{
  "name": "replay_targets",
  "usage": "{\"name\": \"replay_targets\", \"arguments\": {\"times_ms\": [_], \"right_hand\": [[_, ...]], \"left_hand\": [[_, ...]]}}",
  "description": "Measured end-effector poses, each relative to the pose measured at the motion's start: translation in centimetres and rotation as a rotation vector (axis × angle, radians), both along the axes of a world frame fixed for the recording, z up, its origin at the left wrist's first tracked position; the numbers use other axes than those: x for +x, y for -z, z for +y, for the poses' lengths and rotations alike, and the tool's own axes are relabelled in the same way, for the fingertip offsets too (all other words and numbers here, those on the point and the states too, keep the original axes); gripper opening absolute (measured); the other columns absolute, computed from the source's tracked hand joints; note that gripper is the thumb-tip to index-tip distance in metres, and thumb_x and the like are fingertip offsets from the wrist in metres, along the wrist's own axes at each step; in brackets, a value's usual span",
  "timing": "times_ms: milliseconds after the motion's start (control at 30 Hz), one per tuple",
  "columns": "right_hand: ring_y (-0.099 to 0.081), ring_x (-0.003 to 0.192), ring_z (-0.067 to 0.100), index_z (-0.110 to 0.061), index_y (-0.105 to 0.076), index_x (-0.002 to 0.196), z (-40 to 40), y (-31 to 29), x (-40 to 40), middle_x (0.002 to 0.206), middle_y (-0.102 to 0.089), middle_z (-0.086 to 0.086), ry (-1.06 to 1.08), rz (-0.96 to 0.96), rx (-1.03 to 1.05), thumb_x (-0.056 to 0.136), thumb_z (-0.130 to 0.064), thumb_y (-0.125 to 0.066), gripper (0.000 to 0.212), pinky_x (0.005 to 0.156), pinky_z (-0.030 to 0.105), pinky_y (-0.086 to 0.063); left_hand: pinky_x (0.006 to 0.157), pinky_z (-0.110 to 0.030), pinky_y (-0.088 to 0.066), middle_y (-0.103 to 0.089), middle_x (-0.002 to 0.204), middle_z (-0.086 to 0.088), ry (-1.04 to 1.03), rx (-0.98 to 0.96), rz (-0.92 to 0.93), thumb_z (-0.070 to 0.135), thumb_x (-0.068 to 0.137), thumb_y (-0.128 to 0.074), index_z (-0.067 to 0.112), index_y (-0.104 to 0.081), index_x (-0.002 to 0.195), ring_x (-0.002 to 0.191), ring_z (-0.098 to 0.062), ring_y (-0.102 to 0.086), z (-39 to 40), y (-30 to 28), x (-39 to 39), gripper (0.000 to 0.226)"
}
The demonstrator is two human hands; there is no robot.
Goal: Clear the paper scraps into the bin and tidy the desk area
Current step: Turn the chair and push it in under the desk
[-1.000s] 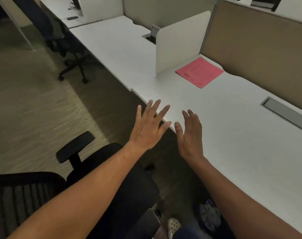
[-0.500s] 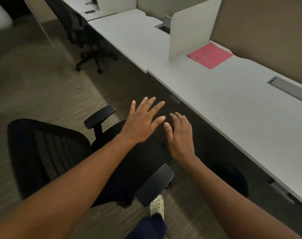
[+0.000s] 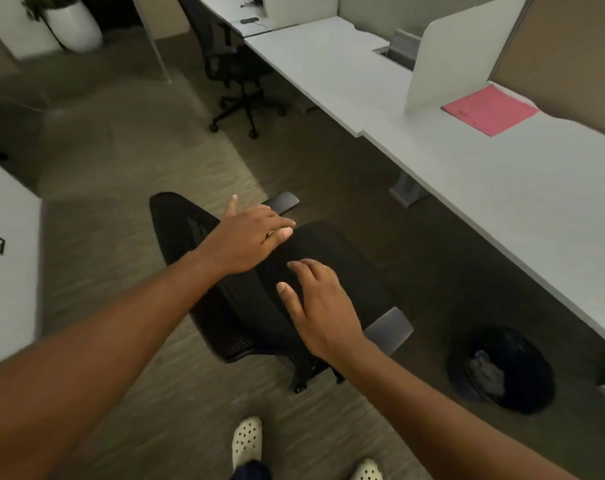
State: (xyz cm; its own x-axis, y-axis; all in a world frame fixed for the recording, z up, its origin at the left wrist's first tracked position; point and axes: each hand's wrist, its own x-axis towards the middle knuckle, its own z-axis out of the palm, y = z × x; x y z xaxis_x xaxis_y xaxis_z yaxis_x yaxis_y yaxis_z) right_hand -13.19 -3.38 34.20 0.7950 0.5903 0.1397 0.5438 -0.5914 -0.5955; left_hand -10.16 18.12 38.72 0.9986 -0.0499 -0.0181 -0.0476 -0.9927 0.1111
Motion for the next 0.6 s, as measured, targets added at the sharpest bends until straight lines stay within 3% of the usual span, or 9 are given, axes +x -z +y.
{"name": "replay_targets", "arguments": {"times_ms": [133,200,267,433,600], "right_hand": [[-0.046,0.137,0.017,-0.027,-0.042,0.15,6.0,-0.4,-3.3,0.15,-0.047,-0.003,-0.066,0.116,-0.036,0.104,-0.063,-0.031,0.06,0.101,0.034,-0.048],[-0.048,0.135,0.019,-0.03,-0.04,0.151,8.7,-0.4,-4.5,0.151,-0.045,-0.004,-0.035,0.189,-0.067,0.102,-0.067,-0.031,0.062,0.096,0.039,-0.051],[-0.049,0.134,0.021,-0.031,-0.038,0.151,11.0,-0.5,-5.5,0.152,-0.043,-0.005,0.028,0.249,-0.105,0.098,-0.072,-0.033,0.067,0.095,0.044,-0.052],[-0.046,0.137,0.025,-0.033,-0.024,0.157,15.5,-0.4,-8.0,0.158,-0.034,-0.003,0.123,0.305,-0.233,0.093,-0.076,-0.037,0.079,0.1,0.049,-0.052],[-0.038,0.145,0.029,-0.031,-0.016,0.161,18.2,0.5,-9.4,0.165,-0.028,0.001,0.212,0.254,-0.369,0.096,-0.072,-0.032,0.079,0.115,0.055,-0.039]], "left_hand": [[0.12,-0.056,-0.031,-0.066,0.127,0.019,0.187,0.045,0.093,0.066,0.102,-0.02,0.04,-0.063,0.129,0.125,-0.002,-0.056,8.1,-0.3,-2.1,0.057],[0.112,-0.046,-0.041,-0.068,0.12,0.019,0.33,0.081,0.055,0.065,0.104,-0.021,0.038,-0.067,0.121,0.117,-0.001,-0.059,11.8,0.0,-2.7,0.056],[0.11,-0.043,-0.043,-0.068,0.123,0.017,0.444,0.102,-0.002,0.065,0.104,-0.026,0.036,-0.069,0.121,0.121,-0.004,-0.058,15.4,0.7,-2.8,0.055],[0.114,-0.042,-0.042,-0.067,0.133,0.01,0.581,0.17,0.028,0.07,0.101,-0.024,0.033,-0.069,0.128,0.132,-0.012,-0.055,22.8,2.5,-1.8,0.064],[0.115,-0.041,-0.042,-0.065,0.137,0.01,0.692,0.177,0.047,0.073,0.099,-0.025,0.031,-0.061,0.139,0.136,-0.012,-0.053,25.0,4.7,0.1,0.068]]}}
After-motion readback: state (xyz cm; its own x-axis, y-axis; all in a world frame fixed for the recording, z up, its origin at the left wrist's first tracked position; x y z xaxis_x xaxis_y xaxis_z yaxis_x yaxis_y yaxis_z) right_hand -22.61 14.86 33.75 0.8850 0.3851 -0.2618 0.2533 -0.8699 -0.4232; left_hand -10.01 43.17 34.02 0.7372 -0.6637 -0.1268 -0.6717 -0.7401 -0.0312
